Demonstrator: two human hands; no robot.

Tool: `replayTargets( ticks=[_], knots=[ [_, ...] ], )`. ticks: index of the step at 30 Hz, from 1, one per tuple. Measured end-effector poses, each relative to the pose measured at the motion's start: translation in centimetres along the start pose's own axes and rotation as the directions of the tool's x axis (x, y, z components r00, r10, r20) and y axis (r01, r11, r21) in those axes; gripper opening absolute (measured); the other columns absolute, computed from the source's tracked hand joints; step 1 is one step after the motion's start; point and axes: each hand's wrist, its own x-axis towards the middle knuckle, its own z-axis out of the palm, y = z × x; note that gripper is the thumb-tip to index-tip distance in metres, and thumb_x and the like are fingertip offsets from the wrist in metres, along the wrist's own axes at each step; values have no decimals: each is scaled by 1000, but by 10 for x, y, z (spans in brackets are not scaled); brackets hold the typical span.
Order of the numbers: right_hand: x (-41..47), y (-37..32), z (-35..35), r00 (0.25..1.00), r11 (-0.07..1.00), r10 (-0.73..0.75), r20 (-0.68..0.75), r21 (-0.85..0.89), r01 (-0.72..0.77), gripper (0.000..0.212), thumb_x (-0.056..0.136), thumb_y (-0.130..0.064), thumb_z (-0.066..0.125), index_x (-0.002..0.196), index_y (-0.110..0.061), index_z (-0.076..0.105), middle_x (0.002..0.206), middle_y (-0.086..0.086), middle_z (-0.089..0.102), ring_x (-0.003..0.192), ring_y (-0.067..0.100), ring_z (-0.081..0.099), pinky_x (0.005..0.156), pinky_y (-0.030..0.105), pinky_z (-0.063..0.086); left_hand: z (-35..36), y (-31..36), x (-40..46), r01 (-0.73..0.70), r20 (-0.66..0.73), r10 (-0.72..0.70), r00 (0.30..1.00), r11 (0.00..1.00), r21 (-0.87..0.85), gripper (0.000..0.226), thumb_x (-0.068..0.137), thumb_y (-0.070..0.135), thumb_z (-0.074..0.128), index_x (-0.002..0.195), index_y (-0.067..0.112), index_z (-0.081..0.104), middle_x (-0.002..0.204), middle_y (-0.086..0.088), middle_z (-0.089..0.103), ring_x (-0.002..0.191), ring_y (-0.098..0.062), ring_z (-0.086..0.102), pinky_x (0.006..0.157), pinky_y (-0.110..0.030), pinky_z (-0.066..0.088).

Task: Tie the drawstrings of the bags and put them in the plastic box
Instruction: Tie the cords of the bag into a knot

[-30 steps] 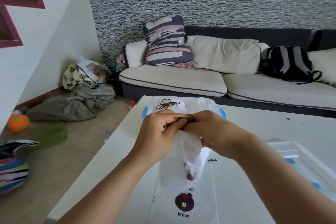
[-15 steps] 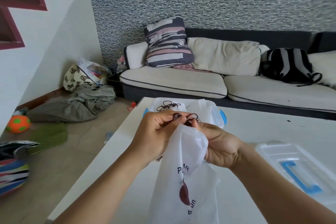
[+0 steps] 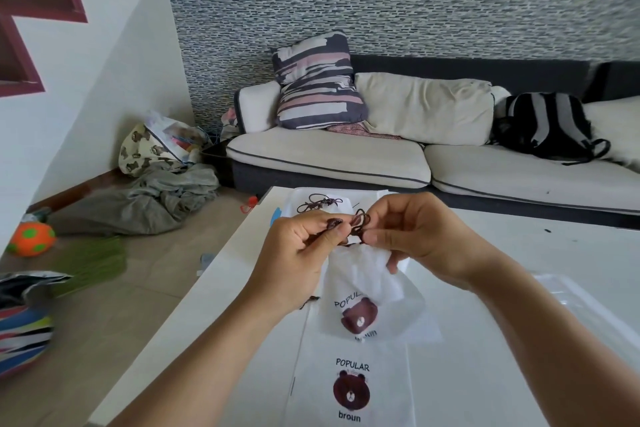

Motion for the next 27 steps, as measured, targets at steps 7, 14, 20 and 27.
replayTargets(
  ticks=[7, 14, 20, 27],
  knots=[
    [4, 1, 4, 992, 976, 99, -77, -187, -112, 18, 90, -3, 68, 105, -12, 64, 65, 5, 56, 52, 15, 42, 47, 27, 41, 0, -4, 0, 17, -45, -17, 999, 1000, -7, 20, 93, 5, 65, 99, 20, 78, 100, 10, 77, 100, -6, 70, 86, -16, 50],
    [5, 6, 8, 985, 992, 126, -118, 10, -126, 28, 80, -35, 79, 94, -12, 79, 85, -2, 70, 81, 9, 56, 72, 23, 44, -2, -4, -1, 24, -14, -24, 1000, 1000, 13, 22, 95, 5, 64, 98, 20, 78, 94, 9, 77, 89, -4, 70, 80, -16, 49],
    [10, 13, 20, 961, 984, 97, -258, 171, -54, 26, 75, -19, 81, 88, 4, 76, 91, 21, 75, 81, 25, 68, 82, 36, 53, 0, -7, 0, 90, -141, -94, 986, 995, -35, 16, 95, 14, 65, 103, 9, 78, 95, 4, 79, 89, -4, 70, 80, -18, 51],
    [10, 7, 31, 973, 982, -137, -187, -154, 109, 13, 82, -21, 79, 86, -9, 81, 87, 3, 76, 89, 14, 70, 83, 21, 52, -3, -5, 1, 163, -151, -183, 971, 977, -137, 15, 95, 15, 64, 98, 22, 78, 94, 6, 79, 94, -5, 73, 78, -14, 52]
  ],
)
